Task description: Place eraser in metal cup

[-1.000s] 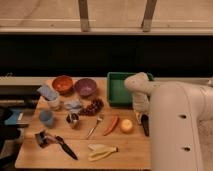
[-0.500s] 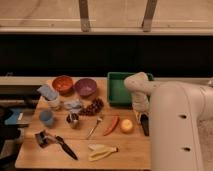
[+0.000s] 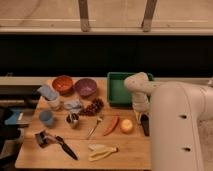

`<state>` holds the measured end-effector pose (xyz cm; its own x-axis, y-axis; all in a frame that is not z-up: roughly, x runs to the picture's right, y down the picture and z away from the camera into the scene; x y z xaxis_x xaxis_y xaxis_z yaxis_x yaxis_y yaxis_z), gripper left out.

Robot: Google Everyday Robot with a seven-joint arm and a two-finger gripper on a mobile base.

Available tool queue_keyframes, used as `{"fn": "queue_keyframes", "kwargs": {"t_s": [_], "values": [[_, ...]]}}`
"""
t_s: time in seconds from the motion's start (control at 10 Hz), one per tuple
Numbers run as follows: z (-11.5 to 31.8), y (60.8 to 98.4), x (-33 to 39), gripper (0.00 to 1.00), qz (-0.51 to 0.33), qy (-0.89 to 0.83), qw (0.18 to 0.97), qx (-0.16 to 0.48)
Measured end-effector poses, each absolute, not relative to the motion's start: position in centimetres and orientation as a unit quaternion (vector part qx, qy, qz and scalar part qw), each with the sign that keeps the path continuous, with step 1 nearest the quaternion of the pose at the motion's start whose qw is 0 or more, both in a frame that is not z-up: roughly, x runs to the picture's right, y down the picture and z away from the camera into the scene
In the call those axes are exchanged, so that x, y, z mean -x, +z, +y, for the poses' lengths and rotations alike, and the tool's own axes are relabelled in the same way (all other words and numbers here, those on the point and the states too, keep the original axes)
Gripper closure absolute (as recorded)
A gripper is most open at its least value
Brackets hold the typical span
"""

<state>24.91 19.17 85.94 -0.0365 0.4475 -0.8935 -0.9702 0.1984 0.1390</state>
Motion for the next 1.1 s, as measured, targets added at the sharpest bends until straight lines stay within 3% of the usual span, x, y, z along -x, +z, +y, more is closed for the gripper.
{"fn": "queue_keyframes", "kwargs": {"t_s": [0.8,1.1], "values": [[18.6,85.0,-25.1,1.0,0.452,0.562,0.63,0.289],[17.0,83.5,-24.2,1.0,0.437,0.573,0.642,0.261]]}}
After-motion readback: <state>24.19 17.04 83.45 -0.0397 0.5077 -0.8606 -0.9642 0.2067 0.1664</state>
